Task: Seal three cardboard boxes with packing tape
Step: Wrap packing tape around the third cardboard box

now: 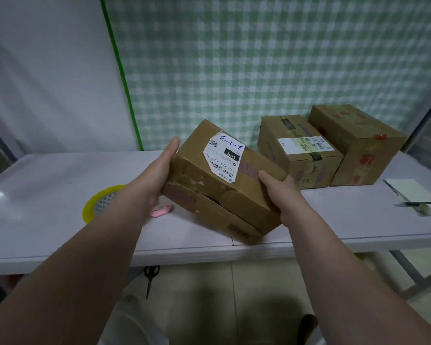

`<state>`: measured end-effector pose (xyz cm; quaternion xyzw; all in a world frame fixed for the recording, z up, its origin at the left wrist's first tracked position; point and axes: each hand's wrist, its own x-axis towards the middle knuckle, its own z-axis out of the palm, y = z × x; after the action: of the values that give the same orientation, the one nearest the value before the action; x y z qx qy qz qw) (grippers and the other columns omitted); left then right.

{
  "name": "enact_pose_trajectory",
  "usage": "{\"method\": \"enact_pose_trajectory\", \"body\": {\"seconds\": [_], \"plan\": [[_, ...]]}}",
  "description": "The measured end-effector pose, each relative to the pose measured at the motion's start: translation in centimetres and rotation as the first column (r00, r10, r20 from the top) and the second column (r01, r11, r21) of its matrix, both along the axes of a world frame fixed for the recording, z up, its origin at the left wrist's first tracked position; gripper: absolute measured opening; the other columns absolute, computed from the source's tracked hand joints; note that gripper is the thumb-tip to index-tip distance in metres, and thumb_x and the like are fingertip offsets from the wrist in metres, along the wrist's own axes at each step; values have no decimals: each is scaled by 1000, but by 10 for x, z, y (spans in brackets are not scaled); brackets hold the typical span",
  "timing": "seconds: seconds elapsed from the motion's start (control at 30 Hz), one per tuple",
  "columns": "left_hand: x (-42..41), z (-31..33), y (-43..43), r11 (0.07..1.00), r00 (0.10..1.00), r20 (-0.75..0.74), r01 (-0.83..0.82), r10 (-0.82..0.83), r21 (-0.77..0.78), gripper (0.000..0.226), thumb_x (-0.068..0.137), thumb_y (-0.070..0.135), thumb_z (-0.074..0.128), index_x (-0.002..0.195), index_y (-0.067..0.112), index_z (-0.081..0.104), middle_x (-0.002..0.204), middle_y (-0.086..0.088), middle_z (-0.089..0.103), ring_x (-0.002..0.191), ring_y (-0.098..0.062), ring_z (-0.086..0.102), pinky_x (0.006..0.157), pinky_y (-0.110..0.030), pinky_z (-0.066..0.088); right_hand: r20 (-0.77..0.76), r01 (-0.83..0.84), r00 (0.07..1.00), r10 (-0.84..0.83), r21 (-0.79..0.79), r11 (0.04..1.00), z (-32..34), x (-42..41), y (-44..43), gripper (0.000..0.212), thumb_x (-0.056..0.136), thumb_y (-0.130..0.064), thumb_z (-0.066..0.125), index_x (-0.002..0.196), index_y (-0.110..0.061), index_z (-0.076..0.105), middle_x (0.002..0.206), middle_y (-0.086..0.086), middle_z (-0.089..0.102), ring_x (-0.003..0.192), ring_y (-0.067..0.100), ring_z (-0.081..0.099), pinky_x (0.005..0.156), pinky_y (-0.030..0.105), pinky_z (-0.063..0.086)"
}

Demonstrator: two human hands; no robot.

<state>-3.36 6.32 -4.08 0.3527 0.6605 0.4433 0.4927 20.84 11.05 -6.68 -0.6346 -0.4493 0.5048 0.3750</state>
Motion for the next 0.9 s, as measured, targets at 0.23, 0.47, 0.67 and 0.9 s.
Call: {"method": "enact_pose_trajectory", "body": {"seconds": [0.23,0.47,0.67,0.9], "plan": [[-2,8,-2,978,977,-48,210,-209,10,96,35,87,62,116,35,62,105,1,73,101,-23,67,94,-45,45,-151,0,988,-6,-41,999,-9,11,8,79,81,-44,72,146,-26,30,131,-1,53,110,25,57,95,45,50],[14,15,11,987,991,-108,92,-78,130,43,85,68,43,93,32,65,76,9,72,79,-21,62,78,-37,43,-263,22,964,-48,-101,995,-11,23,9,81,88,-46,64,151,-40,13,129,-3,51,92,19,59,61,30,46],[44,-3,43,947,999,33,-48,39,317,98,79,61,63,151,37,0,153,4,32,130,-26,47,101,-53,43,-309,250,916,-255,-58,967,-25,20,13,70,75,-46,70,134,-37,33,123,1,55,103,29,59,84,50,55],[94,-42,49,914,950,-170,302,-263,272,117,57,41,83,151,28,14,140,7,50,121,-9,54,104,-33,44,-306,267,913,-272,-58,962,-25,5,22,53,83,-29,67,126,-32,35,121,6,53,104,34,62,58,33,56]]}}
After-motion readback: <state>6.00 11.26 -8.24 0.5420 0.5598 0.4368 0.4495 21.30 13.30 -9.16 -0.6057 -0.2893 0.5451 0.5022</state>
